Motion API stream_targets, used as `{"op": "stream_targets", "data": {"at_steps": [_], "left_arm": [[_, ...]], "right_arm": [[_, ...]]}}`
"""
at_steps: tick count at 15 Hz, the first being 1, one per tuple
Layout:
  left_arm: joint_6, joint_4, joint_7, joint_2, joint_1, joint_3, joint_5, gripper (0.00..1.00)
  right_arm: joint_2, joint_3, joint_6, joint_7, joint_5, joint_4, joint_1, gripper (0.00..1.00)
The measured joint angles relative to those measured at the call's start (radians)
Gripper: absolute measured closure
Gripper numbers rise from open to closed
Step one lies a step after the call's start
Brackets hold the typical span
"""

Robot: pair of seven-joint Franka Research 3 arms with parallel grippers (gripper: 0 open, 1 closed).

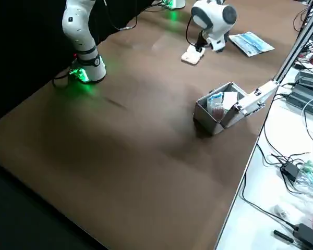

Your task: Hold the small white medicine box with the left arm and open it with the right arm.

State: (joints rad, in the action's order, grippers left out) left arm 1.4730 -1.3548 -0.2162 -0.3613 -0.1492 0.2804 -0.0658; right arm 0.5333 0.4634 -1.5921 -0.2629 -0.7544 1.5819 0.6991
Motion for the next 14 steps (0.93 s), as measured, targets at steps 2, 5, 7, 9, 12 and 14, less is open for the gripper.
{"op": "stream_targets", "data": {"at_steps": [2, 5, 7, 9, 12, 14], "left_arm": [[0.0, 0.0, 0.0, 0.002, 0.0, -0.002, 0.0, 0.0], [0.0, 0.001, 0.0, 0.004, -0.001, -0.006, 0.0, 0.0], [0.0, 0.003, 0.0, 0.005, -0.005, -0.01, 0.0, 0.0], [0.002, 0.008, 0.0, 0.01, -0.016, -0.014, 0.0, 0.0], [0.006, 0.013, 0.0, 0.036, -0.024, -0.017, 0.0, 0.01], [0.01, 0.015, 0.0, 0.054, -0.024, -0.018, 0.0, 0.0]], "right_arm": [[-0.005, 0.035, 0.069, 0.019, 0.034, -0.061, 0.0, 0.99], [-0.005, 0.084, 0.143, 0.035, 0.065, -0.136, 0.0, 0.98], [-0.005, 0.105, 0.175, 0.057, 0.095, -0.184, 0.0, 0.95], [-0.005, 0.116, 0.198, 0.078, 0.137, -0.233, 0.0, 0.87], [-0.008, 0.135, 0.223, 0.122, 0.18, -0.295, 0.001, 0.78], [-0.017, 0.146, 0.248, 0.132, 0.21, -0.325, 0.001, 0.7]]}}
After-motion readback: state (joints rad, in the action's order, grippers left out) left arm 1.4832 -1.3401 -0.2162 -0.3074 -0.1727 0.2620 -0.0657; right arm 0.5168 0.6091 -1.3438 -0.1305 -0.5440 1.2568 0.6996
